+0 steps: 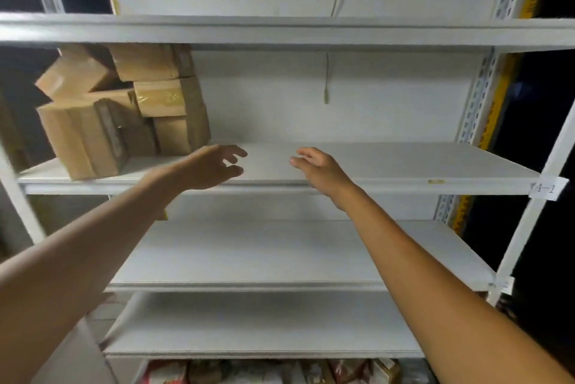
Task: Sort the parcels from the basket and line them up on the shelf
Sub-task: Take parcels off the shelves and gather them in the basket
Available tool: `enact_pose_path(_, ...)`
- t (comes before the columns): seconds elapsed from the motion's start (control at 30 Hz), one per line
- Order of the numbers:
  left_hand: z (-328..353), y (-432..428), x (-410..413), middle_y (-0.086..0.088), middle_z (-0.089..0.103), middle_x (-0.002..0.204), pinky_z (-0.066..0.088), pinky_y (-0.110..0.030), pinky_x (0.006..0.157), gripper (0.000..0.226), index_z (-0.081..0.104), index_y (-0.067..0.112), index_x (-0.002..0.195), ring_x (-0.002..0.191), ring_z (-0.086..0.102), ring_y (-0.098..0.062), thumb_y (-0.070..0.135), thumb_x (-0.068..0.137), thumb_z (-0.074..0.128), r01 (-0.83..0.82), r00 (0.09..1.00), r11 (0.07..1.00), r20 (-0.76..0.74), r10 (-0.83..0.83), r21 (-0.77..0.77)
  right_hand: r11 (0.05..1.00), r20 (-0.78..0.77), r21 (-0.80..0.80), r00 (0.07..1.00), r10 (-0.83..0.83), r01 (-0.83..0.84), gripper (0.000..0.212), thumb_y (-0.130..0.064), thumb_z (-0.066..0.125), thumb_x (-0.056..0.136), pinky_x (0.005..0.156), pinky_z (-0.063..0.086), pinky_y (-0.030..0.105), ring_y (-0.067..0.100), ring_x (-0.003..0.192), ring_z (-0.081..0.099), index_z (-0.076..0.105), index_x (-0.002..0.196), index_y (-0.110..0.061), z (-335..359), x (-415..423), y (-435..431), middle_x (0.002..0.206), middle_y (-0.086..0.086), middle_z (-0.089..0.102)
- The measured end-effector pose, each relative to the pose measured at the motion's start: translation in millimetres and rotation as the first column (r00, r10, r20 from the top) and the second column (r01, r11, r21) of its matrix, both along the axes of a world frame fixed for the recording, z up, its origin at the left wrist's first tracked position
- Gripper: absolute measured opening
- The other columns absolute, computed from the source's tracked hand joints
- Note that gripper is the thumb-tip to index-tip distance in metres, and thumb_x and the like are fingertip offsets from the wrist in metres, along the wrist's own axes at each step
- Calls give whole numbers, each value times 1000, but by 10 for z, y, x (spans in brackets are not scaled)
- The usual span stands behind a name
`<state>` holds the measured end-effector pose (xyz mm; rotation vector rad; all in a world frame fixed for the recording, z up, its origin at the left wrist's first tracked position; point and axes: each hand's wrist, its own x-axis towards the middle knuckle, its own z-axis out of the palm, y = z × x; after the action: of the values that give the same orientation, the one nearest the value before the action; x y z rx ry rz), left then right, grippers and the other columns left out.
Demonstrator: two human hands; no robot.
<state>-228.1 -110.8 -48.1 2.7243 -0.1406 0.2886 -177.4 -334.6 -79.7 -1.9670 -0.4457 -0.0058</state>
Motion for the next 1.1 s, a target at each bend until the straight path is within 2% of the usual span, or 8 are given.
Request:
enact_pose_path(0.13, -10, 470, 4, -8, 61, 127, 46, -29, 91, 37, 55, 19, 130, 105, 63, -22, 22, 94, 58, -73, 997, 997, 29, 74, -32, 996, 10, -3, 996, 86, -86, 51, -38, 58, 95, 105, 38, 32, 19, 132, 45, 47, 140, -19, -53, 131, 591, 147, 7, 45)
enact_pose_path(0.3, -94, 924, -29, -6, 58, 131, 45, -27, 89, 40, 51, 19, 135, 107, 62, -21, 22, 95, 56, -176, 984, 984, 0, 176, -22, 985, 38, -23, 984, 173, -172, 49, -36, 61, 93, 110, 37, 35, 19, 133, 46, 50, 137, -17, -102, 371, 1174, 144, 9, 49)
enact_pose_path(0.47, -133, 1366, -103, -7, 62, 126, 43, -27, 89, 38, 54, 16, 133, 110, 60, -24, 16, 95, 56, -335, 941, 940, 31, 337, -60, 953, 30, -32, 953, 301, -300, 49, -35, 61, 93, 110, 36, 34, 18, 136, 42, 50, 138, -18, -170, 638, 1661, 145, 8, 48)
enact_pose_path(0.6, -93, 1705, -252, -8, 61, 127, 46, -32, 95, 36, 55, 15, 130, 112, 58, -24, 15, 95, 56, -441, 897, 896, -8, 441, -43, 912, 24, -18, 912, 409, -409, 50, -35, 61, 93, 108, 34, 31, 17, 137, 41, 49, 139, -19, -124, 801, 2119, 145, 6, 46)
enact_pose_path(0.77, -72, 2101, -458, -1, 58, 119, 47, -15, 72, 36, 51, 19, 131, 102, 57, -14, 15, 95, 55, -555, 830, 825, -7, 558, -109, 846, 5, 16, 847, 532, -532, 52, -33, 60, 94, 102, 32, 26, 19, 135, 43, 47, 142, -18, -68, 848, 2721, 147, 11, 44)
enact_pose_path(1.0, -174, 2844, -447, -4, 56, 131, 48, -17, 75, 48, 43, 25, 137, 111, 60, -18, 21, 92, 61, -650, 753, 737, -21, 658, -186, 796, -16, 57, 797, 604, -602, 53, -30, 63, 93, 105, 37, 34, 23, 133, 44, 45, 141, -18, -139, 962, 3538, 147, 13, 43)
enact_pose_path(1.1, -195, 3150, -262, -6, 51, 138, 49, -25, 85, 57, 35, 23, 143, 115, 58, -20, 23, 92, 61, -651, 746, 723, -20, 665, -232, 812, -3, 79, 814, 580, -578, 54, -27, 64, 92, 104, 39, 34, 23, 132, 45, 44, 141, -18, -163, 1084, 3878, 146, 13, 44)
